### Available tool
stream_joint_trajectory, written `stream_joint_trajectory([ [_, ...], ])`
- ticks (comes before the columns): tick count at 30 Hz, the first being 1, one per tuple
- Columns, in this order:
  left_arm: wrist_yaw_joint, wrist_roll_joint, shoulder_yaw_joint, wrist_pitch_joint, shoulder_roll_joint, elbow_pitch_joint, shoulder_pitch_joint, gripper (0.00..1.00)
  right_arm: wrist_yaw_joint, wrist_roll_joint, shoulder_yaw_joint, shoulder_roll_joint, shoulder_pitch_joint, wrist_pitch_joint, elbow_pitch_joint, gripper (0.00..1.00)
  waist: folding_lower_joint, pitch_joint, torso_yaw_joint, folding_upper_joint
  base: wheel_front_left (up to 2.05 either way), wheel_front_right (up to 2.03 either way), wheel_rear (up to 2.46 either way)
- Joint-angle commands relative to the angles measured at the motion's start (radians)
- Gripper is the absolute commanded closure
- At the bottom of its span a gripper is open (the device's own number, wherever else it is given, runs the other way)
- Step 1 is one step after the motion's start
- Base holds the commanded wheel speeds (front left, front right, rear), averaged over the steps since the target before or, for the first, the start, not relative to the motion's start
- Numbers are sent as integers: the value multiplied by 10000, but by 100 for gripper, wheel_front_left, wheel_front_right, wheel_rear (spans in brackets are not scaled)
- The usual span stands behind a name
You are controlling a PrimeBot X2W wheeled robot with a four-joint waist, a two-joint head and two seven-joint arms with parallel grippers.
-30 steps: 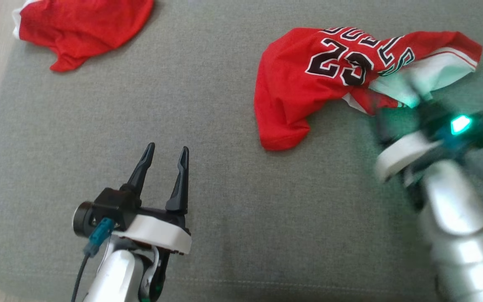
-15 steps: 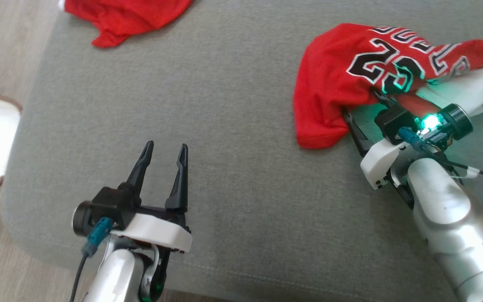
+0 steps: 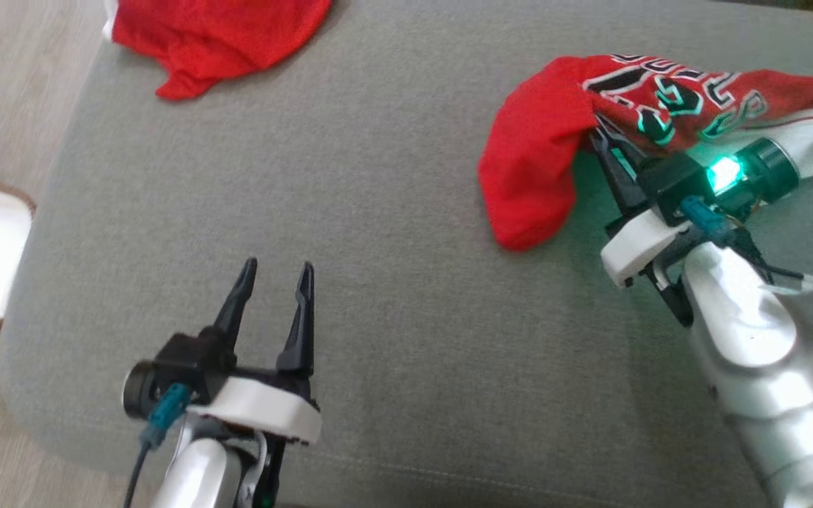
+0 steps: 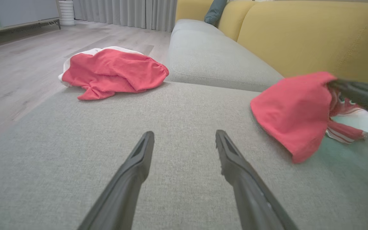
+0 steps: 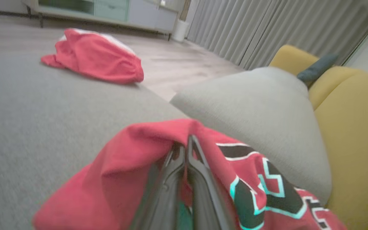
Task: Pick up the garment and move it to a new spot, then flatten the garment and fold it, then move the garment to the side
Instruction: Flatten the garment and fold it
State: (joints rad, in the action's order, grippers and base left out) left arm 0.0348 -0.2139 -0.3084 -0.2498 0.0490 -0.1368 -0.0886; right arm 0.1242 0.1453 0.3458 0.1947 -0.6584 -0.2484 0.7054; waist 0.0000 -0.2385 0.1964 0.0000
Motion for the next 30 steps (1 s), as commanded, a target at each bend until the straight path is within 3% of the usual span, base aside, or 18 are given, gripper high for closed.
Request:
stream_joint_trajectory([
  [1, 17, 73, 376, -120, 13, 267, -58, 0, 65, -100, 92, -164, 328, -114, -627, 100, 0, 189, -208, 0, 0, 0, 0],
  [5, -16, 141, 450, -120, 12, 262, 60, 0, 65, -125, -21, -49, 1174, -82, -2747, 100, 0, 375, -488, 0, 0, 0, 0],
  [11, -96, 140, 354, -120, 12, 330, 34, 0, 65, -23, -256, 211, 1947, 924, -6239, 100, 0, 320, -409, 0, 0, 0, 0],
  [15, -87, 33, 269, -120, 12, 343, -55, 0, 65, -178, -190, 425, 2077, 1903, -7432, 100, 0, 173, -74, 0, 0, 0, 0],
  [19, -63, -114, 147, -120, 12, 379, -237, 0, 65, -563, 236, 806, 1327, 2585, -6585, 100, 0, -92, 339, 0, 0, 0, 0],
  [27, 42, -483, -482, -120, 12, 401, -641, 0, 65, -869, 1155, 1034, -1659, 2536, -1887, 100, 0, -689, 1438, 0, 0, 0, 0],
  [30, 120, -572, -615, -120, 12, 410, -704, 0, 65, -812, 1156, 935, -2333, 2439, -813, 100, 0, -836, 1670, 0, 0, 0, 0],
])
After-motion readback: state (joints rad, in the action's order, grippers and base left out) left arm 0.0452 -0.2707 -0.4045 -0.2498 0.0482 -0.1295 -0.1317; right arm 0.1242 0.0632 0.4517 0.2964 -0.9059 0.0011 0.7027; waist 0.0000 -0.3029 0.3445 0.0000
